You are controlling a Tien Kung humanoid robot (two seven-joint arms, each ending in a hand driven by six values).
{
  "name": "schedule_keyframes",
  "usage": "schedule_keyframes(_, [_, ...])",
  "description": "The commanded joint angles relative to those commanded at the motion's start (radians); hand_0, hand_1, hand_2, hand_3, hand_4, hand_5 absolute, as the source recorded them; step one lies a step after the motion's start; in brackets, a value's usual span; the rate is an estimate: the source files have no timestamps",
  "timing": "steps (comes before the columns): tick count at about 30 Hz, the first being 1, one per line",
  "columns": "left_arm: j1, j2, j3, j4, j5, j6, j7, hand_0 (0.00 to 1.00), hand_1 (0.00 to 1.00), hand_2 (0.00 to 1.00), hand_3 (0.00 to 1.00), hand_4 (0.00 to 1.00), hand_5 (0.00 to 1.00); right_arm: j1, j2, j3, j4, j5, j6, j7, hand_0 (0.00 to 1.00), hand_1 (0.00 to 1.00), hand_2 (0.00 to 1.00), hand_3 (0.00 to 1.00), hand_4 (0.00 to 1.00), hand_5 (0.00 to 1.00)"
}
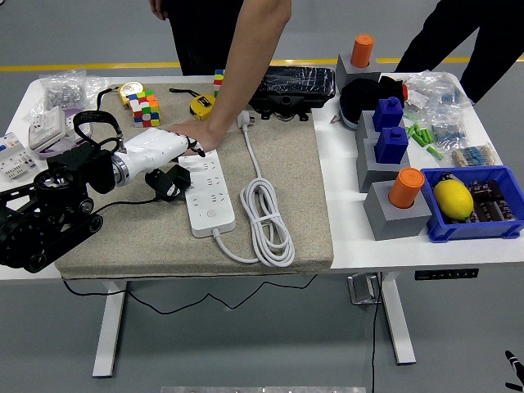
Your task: Pick up the plug,place it near the board,insert it into the board,press the button
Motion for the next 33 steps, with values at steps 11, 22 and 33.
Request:
schedule_keyframes(11, [0.039,0.020,-0.077,-0.119,-0.098,-0.032,-0.016,0.721,0.841,0.868,0.852,0.998,0.508,0.007,-0.001,-0.002,0.000,0.003,-0.001,-0.001,0.807,0.753,0.730,0.790,0.998,0.985])
schedule_keyframes(22, [0.282,-0.070,-0.441,-0.276,-0.252,0.117,-0.086,0.808,0.934,0.998,0.998,0.998,0.818,0.003,0.008,0.011,0.000,-0.005,0.001,0.003,0.805,0.753,0.729,0.787,0.998,0.980])
schedule_keyframes(33, [0.430,-0.101,-0.605,-0.333,-0.182,0.203,-0.008,0.714,0.844,0.951,0.998,0.993,0.603,0.001,0.013,0.014,0.000,-0.010,0.002,0.003,0.805,0.754,0.729,0.787,0.998,0.979])
